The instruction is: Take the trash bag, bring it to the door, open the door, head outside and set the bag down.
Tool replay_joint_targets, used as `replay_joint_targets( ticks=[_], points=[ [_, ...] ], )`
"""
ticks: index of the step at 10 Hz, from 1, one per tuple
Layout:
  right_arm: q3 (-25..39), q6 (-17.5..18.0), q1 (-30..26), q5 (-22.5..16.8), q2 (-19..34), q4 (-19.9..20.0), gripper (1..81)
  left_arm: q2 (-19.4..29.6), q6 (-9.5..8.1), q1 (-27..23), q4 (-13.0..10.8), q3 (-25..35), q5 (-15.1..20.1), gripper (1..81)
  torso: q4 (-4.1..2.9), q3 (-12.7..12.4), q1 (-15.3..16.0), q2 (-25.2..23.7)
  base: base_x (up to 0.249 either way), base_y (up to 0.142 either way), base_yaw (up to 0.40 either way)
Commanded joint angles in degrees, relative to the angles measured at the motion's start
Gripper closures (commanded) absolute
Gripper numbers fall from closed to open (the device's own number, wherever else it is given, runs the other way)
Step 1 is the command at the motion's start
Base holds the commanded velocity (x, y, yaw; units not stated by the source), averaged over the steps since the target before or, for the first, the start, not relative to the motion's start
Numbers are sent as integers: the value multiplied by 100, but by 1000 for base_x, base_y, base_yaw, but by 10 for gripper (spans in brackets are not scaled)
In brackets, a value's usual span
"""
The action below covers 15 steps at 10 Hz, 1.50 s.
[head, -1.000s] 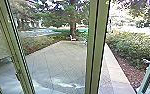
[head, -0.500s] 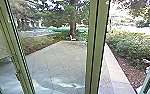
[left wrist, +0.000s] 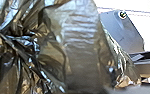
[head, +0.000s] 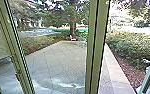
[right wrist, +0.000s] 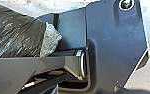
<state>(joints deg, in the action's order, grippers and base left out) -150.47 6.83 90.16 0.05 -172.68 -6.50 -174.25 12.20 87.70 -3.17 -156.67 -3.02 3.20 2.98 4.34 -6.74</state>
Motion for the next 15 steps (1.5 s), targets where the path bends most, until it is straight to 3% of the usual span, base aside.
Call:
replay_joint_targets(
  ticks=[1, 5, 6, 7, 8, 10, 15],
  points=[
    [36, -6, -231, -295, -32, -10, 10, 13, 54, -292, -35, 31, 276, 811, 0, 0, 0, 0, 0, 0, -245],
    [54, 3, -222, -286, -33, 8, 10, 22, 54, -292, -35, 31, 276, 811, 0, 0, -2, 0, 0, 0, -257],
    [54, 3, -222, -286, -41, 8, 10, 22, 54, -292, -35, 31, 285, 811, -219, 0, -5, 0, 0, 0, -275],
    [54, 3, -222, -286, -41, 17, 10, 22, 54, -292, -34, 31, 285, 811, -280, 0, -5, 0, 0, 0, -274],
    [36, 12, -222, -286, -41, 17, 10, 22, 54, -292, -35, 31, 285, 811, -44, 0, -5, 0, 0, 0, -274],
    [36, 12, -222, -286, -32, 17, 10, 22, 54, -292, -43, 31, 285, 811, -87, 0, -5, 0, 0, 0, -290],
    [36, 3, -222, -286, -59, 8, 10, 13, 46, -293, -43, 31, 285, 811, -87, 0, -5, 0, 0, 0, -266]
  ],
)
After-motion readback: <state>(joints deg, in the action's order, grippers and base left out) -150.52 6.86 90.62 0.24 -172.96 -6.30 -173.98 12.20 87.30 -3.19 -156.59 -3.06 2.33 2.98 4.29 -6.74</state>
